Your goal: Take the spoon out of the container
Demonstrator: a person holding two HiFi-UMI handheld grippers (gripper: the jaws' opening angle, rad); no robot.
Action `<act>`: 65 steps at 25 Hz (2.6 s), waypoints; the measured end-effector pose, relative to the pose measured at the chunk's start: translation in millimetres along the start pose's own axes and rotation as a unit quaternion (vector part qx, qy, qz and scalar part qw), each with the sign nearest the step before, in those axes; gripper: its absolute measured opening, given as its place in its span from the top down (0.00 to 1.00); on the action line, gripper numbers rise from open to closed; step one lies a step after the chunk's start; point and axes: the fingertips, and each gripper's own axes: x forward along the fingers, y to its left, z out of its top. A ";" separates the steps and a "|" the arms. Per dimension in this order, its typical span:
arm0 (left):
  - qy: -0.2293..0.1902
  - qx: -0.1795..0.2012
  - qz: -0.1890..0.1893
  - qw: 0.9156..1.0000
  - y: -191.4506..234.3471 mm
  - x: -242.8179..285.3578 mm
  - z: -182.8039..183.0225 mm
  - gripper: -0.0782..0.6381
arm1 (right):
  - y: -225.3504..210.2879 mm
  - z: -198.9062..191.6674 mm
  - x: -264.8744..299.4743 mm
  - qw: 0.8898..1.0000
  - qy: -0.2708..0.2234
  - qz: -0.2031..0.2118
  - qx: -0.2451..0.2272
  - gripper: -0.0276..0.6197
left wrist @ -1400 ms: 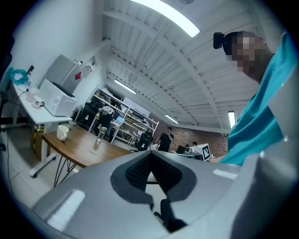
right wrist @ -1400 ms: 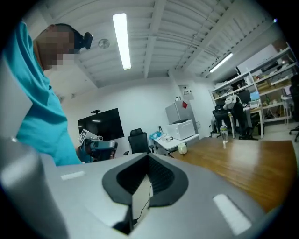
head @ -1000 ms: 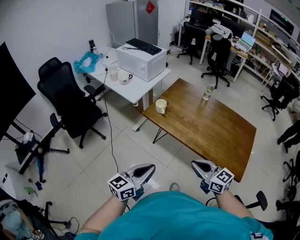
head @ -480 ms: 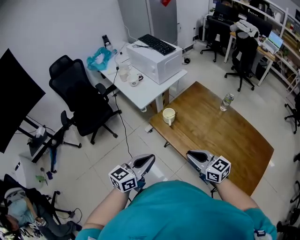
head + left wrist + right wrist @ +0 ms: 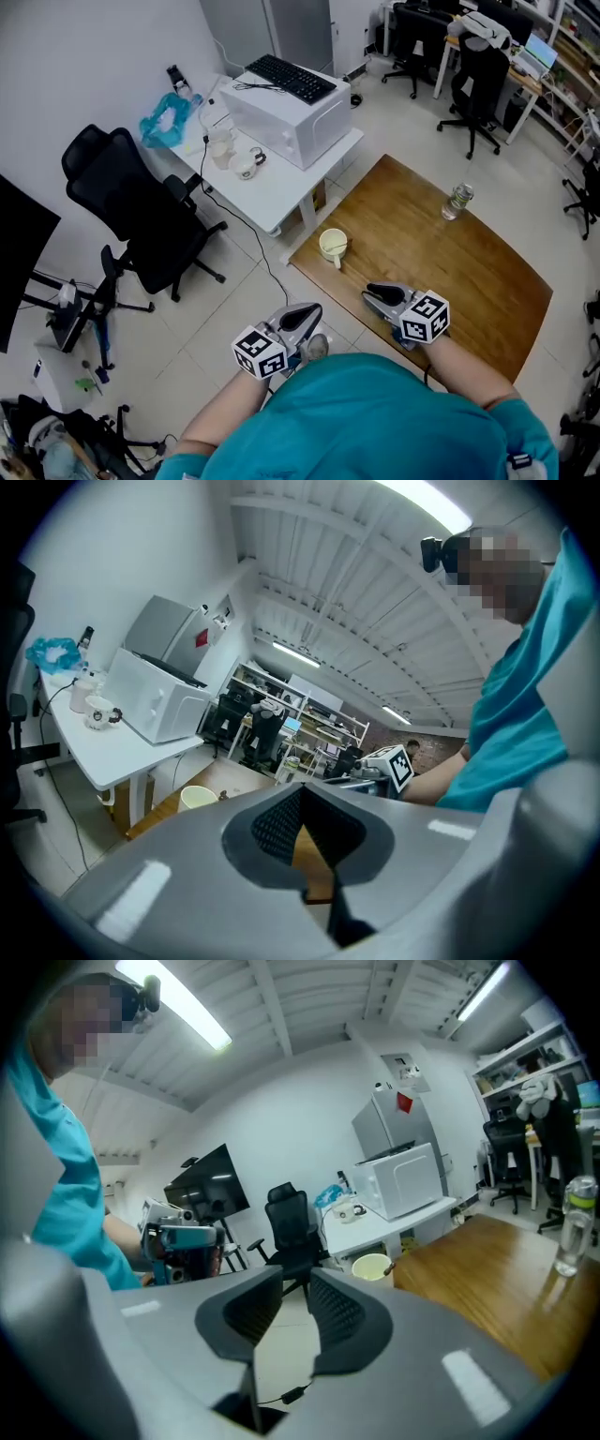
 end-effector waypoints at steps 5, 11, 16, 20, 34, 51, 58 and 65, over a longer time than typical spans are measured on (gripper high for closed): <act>0.024 -0.004 -0.052 0.998 78.3 -10.6 10.6 0.89 | -75.8 -6.3 91.1 0.995 0.032 -0.077 0.058 0.78; 0.051 -0.003 -0.077 0.996 119.4 11.2 12.6 0.89 | -170.7 -40.4 124.5 0.968 0.076 -0.148 0.186 0.65; 0.053 -0.003 -0.072 0.996 180.5 3.3 13.0 0.89 | -211.8 -79.1 181.3 0.955 0.134 -0.170 0.200 0.64; 0.050 -0.009 -0.060 0.997 193.9 5.5 11.2 0.89 | -223.6 -96.2 190.6 0.955 0.142 -0.167 0.200 0.68; 0.026 -0.021 -0.069 0.997 168.5 -3.1 39.4 0.89 | -173.7 -11.7 131.8 0.972 0.095 -0.150 0.152 0.89; 0.012 0.039 -0.184 0.982 -76.2 32.9 52.9 0.89 | 27.6 46.3 -156.7 0.980 -0.099 -0.139 0.104 0.89; 0.004 0.014 -0.202 0.979 -243.0 82.2 22.5 0.89 | 85.4 18.1 -329.0 0.979 -0.112 -0.159 0.065 0.89; 0.012 0.043 -0.228 0.973 -388.3 76.3 3.1 0.89 | 154.7 -36.0 -450.5 0.974 -0.128 -0.172 0.078 0.89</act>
